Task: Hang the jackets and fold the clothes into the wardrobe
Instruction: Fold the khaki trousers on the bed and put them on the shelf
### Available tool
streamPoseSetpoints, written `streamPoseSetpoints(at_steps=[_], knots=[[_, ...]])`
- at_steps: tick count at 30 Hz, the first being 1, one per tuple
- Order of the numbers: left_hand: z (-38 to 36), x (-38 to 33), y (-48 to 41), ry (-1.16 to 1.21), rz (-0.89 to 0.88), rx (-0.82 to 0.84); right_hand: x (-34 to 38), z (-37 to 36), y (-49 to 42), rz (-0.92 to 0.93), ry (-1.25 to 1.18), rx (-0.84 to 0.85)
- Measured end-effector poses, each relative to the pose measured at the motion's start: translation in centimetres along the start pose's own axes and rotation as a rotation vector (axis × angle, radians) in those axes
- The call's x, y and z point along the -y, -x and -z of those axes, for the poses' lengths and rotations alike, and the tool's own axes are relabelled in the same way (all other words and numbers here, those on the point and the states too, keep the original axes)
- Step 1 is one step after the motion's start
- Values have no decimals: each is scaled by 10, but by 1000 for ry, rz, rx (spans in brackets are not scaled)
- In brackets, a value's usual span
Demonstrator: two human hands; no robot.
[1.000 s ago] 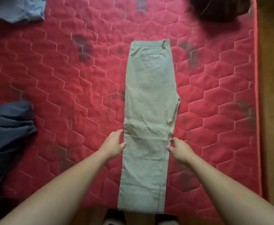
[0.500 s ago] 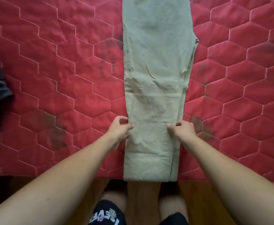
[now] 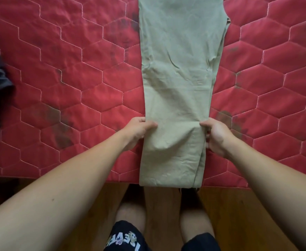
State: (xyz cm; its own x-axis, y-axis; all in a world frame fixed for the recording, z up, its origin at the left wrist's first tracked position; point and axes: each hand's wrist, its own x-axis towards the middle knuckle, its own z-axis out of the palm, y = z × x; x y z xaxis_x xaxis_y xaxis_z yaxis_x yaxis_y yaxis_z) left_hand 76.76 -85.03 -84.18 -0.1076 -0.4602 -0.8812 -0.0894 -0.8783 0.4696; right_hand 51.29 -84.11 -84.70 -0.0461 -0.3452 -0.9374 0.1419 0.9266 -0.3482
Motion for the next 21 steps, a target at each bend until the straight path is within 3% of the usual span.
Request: streamPoseSetpoints(at_steps=[5, 12, 16, 21], knots=[[-4, 11, 0, 81, -31, -91, -2, 15, 0, 16, 39, 38], [-9, 63, 21, 70, 153, 100, -46, 34, 17, -119, 308, 242], [-9, 100, 31, 49, 174, 47, -85, 33, 27, -147, 371, 175], [-15, 109, 33, 26, 124, -31, -106, 30, 32, -74, 214, 32]])
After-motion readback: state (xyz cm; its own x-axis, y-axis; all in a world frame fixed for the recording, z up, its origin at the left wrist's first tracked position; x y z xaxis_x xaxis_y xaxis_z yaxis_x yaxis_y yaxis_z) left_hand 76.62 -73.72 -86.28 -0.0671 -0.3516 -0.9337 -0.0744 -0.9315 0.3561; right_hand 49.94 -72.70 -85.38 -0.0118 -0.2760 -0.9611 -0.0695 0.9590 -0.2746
